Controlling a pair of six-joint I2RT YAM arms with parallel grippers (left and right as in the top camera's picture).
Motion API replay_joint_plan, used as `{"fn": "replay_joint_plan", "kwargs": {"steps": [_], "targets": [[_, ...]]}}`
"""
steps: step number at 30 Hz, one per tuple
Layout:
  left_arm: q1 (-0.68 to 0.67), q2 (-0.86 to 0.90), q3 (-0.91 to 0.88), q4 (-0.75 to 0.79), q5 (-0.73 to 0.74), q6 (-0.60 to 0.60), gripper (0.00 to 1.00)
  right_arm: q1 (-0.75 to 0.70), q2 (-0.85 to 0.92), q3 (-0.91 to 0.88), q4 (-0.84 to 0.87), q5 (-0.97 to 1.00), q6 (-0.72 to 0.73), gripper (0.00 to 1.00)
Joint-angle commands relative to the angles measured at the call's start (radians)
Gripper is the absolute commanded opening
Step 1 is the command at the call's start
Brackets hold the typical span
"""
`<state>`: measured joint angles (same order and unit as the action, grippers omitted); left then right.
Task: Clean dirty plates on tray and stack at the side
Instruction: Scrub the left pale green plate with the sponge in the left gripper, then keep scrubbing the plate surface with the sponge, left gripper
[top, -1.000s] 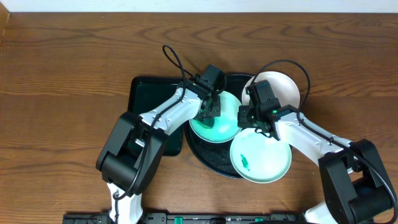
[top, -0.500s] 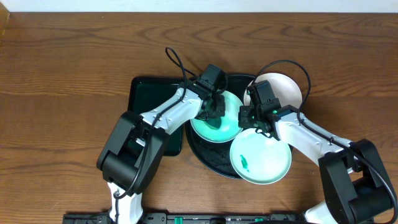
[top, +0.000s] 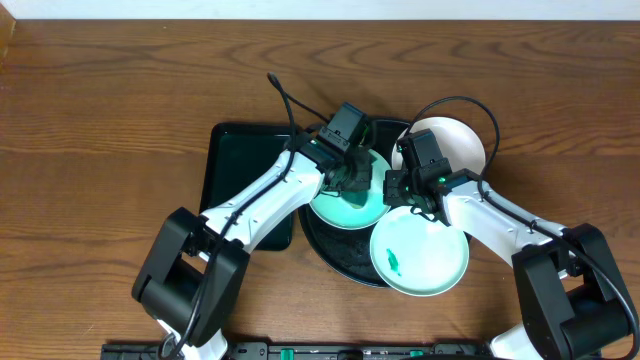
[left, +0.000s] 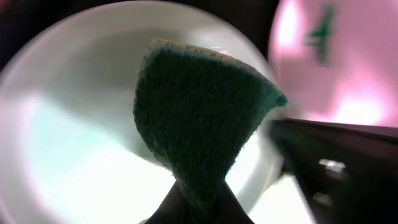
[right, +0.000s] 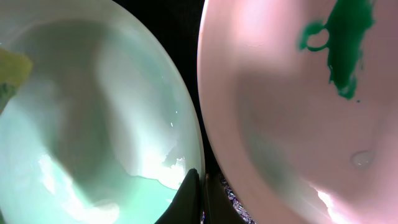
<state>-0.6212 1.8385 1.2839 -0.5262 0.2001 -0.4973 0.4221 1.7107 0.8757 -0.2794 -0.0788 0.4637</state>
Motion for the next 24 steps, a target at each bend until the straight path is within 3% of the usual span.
{"fn": "replay_joint_plan", "kwargs": {"steps": [1,24], "targets": [[0.006,0.006,-0.014,-0.023,-0.171,0.002,0.08,0.012,0.01,-0.003,0.007,-0.053,0.0,0.01],[0.007,0.121,-0.037,-0.037,-0.312,-0.02,0.08,0.012,0.01,-0.003,0.007,-0.054,0.0,0.01]]}}
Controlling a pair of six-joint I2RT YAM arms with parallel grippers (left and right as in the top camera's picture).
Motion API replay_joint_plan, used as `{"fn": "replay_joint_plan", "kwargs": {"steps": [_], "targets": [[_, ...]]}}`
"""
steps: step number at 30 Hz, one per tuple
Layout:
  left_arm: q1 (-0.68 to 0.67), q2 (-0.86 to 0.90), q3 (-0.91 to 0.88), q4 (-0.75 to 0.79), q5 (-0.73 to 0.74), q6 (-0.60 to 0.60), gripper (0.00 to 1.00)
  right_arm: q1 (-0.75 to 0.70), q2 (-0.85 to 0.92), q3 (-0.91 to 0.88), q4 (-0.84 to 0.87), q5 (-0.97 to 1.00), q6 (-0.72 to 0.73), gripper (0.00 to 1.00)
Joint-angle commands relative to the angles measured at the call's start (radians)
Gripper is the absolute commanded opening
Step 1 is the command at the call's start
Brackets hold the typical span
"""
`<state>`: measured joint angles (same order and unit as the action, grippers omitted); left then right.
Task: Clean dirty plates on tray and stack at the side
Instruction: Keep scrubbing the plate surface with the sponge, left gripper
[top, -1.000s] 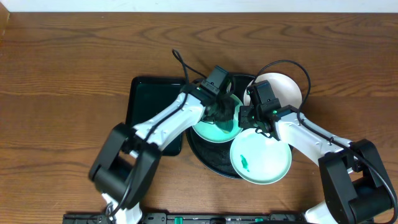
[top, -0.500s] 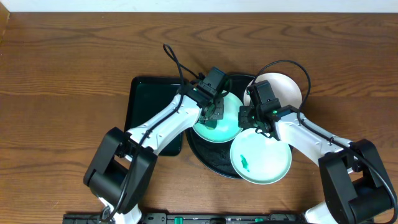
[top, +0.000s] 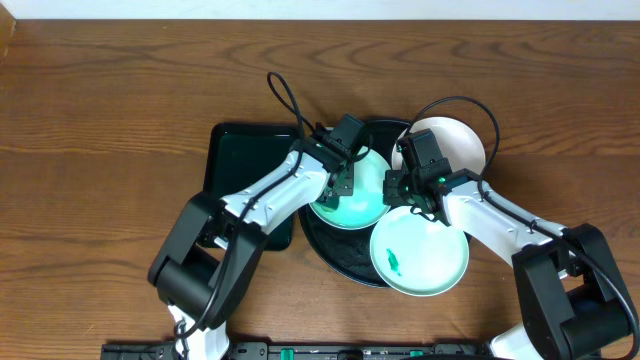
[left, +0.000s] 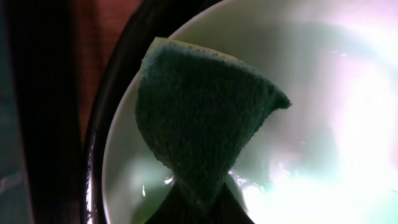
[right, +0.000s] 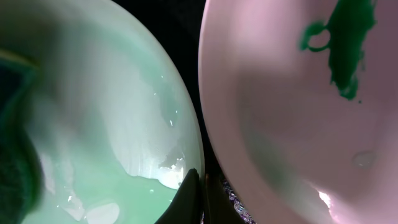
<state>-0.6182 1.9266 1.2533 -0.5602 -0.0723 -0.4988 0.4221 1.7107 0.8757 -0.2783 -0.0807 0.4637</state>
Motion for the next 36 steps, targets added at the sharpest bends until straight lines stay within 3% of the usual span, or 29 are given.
{"fn": "replay_joint_plan", "kwargs": {"steps": [1,7,18,36], "targets": [[0.004,0.042,-0.007,-0.004,-0.05,-0.03,0.07,0.012,0.01,-0.003,0.006,-0.052,-0.001,0.01],[0.0,0.097,-0.007,-0.003,-0.014,-0.072,0.08,0.012,0.01,-0.003,0.006,-0.051,-0.001,0.01],[-0.034,0.105,-0.007,0.032,0.323,-0.072,0.07,0.012,0.01,-0.003,0.006,-0.051,0.0,0.01],[-0.029,0.07,0.024,0.132,0.426,-0.028,0.08,0.012,0.01,-0.003,0.006,-0.051,-0.001,0.01]]}}
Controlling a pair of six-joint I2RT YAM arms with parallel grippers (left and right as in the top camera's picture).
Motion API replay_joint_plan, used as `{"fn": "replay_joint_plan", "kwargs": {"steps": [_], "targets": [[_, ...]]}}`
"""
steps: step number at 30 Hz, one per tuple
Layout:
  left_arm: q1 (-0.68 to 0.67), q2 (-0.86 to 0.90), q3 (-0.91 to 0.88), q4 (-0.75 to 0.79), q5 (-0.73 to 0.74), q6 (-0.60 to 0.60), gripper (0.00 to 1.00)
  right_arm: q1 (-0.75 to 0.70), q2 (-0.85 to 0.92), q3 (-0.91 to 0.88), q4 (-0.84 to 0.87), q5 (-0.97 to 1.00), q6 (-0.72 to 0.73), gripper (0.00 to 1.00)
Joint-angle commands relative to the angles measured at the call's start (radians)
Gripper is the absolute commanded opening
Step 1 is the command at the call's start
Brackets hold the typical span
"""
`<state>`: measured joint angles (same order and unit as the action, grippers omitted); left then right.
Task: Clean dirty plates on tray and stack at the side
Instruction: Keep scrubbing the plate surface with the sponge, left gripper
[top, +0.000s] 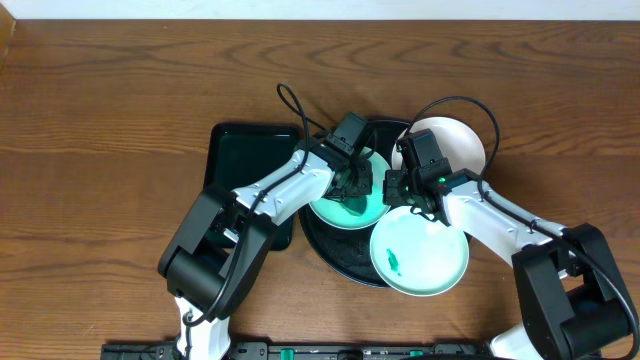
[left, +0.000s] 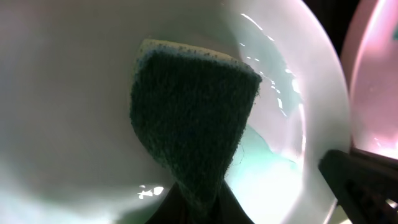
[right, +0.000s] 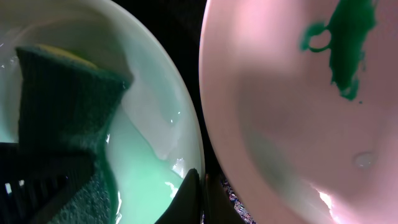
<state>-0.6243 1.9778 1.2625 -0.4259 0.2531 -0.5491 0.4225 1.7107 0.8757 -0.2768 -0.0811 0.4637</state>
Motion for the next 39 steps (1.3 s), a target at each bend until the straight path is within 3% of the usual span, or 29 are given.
{"fn": "replay_joint_plan", "kwargs": {"steps": [1,13,23,35,39], "targets": [[-0.019,0.004,0.016,-0.002,0.092,0.024,0.08,0.011,0.01,-0.003,0.005,-0.051,-0.001,0.01],[0.007,-0.214,0.015,-0.106,-0.21,0.024,0.08,0.011,0.01,-0.003,0.005,-0.051,0.0,0.01],[0.007,-0.166,-0.004,-0.146,-0.377,0.024,0.08,0.011,0.01,-0.003,0.004,-0.051,0.0,0.01],[0.008,-0.074,-0.013,-0.154,-0.45,0.019,0.08,0.011,0.01,-0.003,0.004,-0.051,0.0,0.01],[0.008,-0.053,-0.015,-0.183,-0.494,-0.039,0.07,0.011,0.01,-0.003,0.005,-0.051,0.0,0.01]]}}
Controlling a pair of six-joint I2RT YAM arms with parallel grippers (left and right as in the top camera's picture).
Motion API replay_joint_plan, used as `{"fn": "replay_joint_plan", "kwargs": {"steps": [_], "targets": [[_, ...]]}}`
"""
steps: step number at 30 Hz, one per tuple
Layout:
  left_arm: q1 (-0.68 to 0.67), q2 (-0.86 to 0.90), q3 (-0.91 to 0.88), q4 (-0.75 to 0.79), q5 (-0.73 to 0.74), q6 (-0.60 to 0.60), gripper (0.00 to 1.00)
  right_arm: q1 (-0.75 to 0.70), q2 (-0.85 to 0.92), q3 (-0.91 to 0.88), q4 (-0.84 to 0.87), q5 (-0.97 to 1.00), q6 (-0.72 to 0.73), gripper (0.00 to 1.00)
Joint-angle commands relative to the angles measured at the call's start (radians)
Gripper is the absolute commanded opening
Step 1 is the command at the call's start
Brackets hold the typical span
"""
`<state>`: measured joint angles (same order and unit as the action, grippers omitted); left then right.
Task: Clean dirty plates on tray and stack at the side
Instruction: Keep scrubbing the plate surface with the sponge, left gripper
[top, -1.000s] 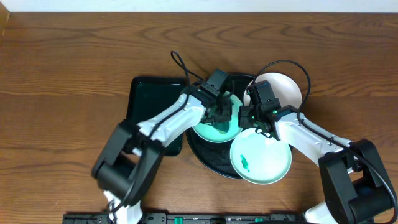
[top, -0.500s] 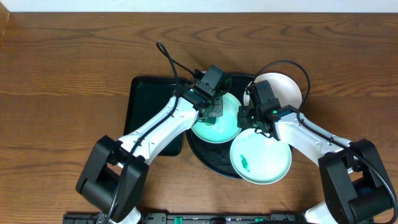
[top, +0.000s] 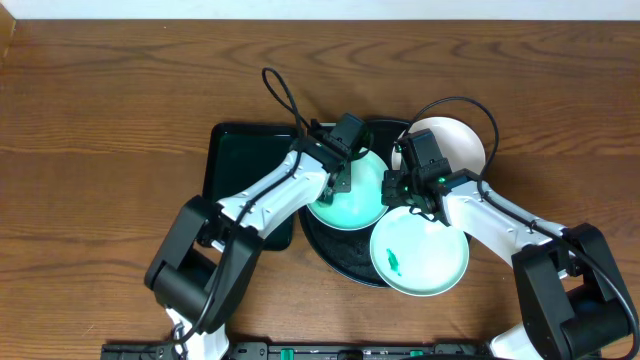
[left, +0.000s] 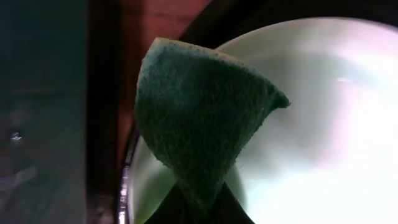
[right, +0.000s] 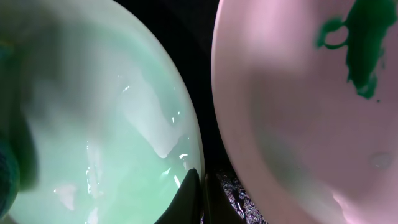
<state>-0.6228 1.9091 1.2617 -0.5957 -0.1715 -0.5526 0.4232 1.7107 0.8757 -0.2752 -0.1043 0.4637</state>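
Note:
A white plate filmed with green wash lies on the round black tray. My left gripper is shut on a dark green sponge, which hangs over the plate's left rim. My right gripper is shut on that plate's right rim. A second plate with a green stain leans on the tray's near right. A clean white plate sits on the table behind my right gripper.
A dark rectangular tray lies left of the round one, under my left arm. Cables loop above both wrists. Bare wooden table surrounds everything.
The sponge was in the middle of the plate, close to my right gripper; it is now at the plate's left rim. My right gripper still pinches the right rim.
My left gripper held the sponge over the plate's far side, then at its left rim, then in its middle, and now at the left rim again. The green wash now covers most of the plate. My right gripper held the rim throughout.

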Motion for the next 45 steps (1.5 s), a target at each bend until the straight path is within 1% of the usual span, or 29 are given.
{"fn": "replay_joint_plan", "kwargs": {"steps": [1,5,10,16,21,32,36,43,45], "targets": [[0.006,0.02,-0.014,-0.015,-0.069,-0.038,0.08,0.011,0.01,-0.003,0.003,-0.028,0.0,0.01],[0.005,0.043,-0.014,-0.014,-0.068,-0.064,0.08,0.011,0.01,-0.003,0.003,-0.028,-0.001,0.01],[0.004,0.079,-0.014,-0.013,-0.04,-0.063,0.08,0.011,0.01,-0.003,0.003,-0.028,0.0,0.01],[0.003,0.119,-0.014,-0.001,0.133,-0.063,0.08,0.011,0.01,-0.003,0.003,-0.028,-0.001,0.01],[-0.001,0.121,-0.014,0.003,0.246,-0.063,0.08,0.011,0.01,-0.003,0.003,-0.028,0.0,0.01],[-0.029,0.121,-0.014,0.06,0.42,-0.063,0.08,0.011,0.01,-0.003,0.003,-0.028,-0.001,0.01],[-0.043,0.121,-0.014,0.082,0.451,-0.063,0.08,0.011,0.01,-0.003,0.003,-0.028,-0.001,0.01],[-0.064,0.12,-0.014,0.101,0.457,-0.063,0.08,0.011,0.01,-0.003,0.003,-0.028,-0.001,0.01],[-0.064,0.12,-0.014,0.109,0.491,-0.063,0.08,0.011,0.01,-0.003,0.003,-0.028,0.0,0.01]]}}
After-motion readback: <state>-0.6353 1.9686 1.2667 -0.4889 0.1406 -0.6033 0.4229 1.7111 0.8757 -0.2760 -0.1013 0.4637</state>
